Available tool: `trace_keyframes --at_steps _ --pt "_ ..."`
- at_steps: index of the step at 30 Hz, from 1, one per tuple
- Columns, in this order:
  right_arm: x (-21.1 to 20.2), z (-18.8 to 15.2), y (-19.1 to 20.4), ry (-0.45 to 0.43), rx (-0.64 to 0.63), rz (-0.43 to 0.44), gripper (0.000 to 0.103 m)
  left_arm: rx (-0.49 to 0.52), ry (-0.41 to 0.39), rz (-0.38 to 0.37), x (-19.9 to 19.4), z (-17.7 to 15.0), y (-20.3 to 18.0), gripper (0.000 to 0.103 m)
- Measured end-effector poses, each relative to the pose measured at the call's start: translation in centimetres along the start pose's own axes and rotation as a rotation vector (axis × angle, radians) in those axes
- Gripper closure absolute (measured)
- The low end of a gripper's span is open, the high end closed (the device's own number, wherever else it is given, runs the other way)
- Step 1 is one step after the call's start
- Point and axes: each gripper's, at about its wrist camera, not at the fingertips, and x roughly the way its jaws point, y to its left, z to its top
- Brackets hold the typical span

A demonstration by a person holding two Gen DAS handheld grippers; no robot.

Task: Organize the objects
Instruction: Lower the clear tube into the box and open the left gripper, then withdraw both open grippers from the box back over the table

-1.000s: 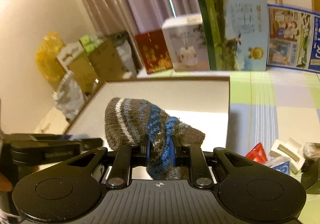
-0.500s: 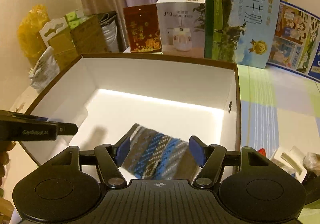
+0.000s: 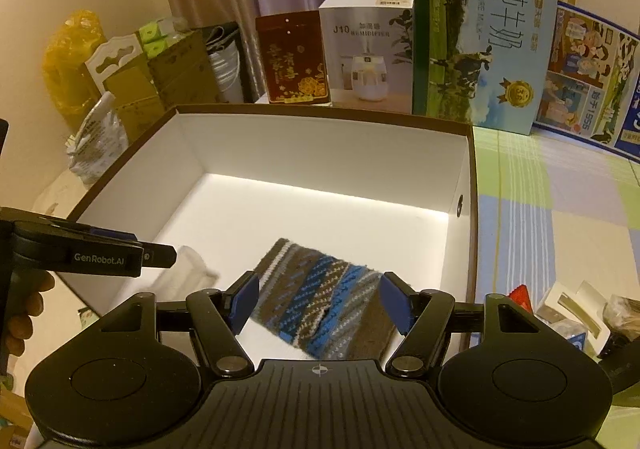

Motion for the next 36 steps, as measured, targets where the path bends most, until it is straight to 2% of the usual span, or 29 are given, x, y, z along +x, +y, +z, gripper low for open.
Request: trace_keyframes --at_steps 4,20,27,36 --pt "-1.0 -0.3 0.0 -0.011 0.009 0.003 0.039 0.003 0.000 -0.003 -1.5 -0.4 -0.6 0.044" --pt "-8.0 -2.8 -1.4 -0.082 0.022 0.039 0.039 0.020 -0.050 -0.094 -8.5 -3.4 -7.2 0.040" --pt "-11.4 -4.9 -3.8 -0.093 0.043 0.038 0.039 0.042 -0.056 -0.139 -9.9 -5.0 -11.5 0.040" --pt "-15.7 -7.0 -8.9 -0.109 0.092 -0.008 0.039 0.092 -0.041 -0.200 -10.4 -6.4 -18.0 0.040"
